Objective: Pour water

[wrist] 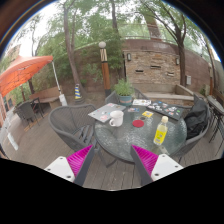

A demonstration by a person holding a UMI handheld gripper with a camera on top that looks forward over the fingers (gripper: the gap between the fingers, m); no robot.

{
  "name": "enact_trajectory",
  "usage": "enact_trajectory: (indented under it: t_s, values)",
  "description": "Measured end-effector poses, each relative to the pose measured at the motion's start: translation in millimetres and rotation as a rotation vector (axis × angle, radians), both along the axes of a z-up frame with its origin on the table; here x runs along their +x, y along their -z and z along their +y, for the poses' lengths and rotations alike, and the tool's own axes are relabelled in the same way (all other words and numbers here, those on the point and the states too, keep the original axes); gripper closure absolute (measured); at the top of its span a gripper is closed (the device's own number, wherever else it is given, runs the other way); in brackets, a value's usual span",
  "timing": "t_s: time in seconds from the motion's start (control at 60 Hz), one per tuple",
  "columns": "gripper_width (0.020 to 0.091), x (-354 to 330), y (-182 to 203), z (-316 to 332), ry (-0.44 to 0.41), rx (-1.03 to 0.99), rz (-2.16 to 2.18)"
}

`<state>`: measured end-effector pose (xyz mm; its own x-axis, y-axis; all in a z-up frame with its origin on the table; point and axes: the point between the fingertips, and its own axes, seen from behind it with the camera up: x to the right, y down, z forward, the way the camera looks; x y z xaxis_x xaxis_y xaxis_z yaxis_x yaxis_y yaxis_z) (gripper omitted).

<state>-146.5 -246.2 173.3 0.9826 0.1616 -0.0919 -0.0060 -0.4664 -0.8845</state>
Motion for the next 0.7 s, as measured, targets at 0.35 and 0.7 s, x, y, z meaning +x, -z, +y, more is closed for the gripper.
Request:
enact_trajectory:
  t_s: [0.35,0.7]
  values:
    - [0.0265,-33,-43,5,0.191,0.036,0.025]
    - [0.0270,115,26,88,0.295,0.117,-0.042]
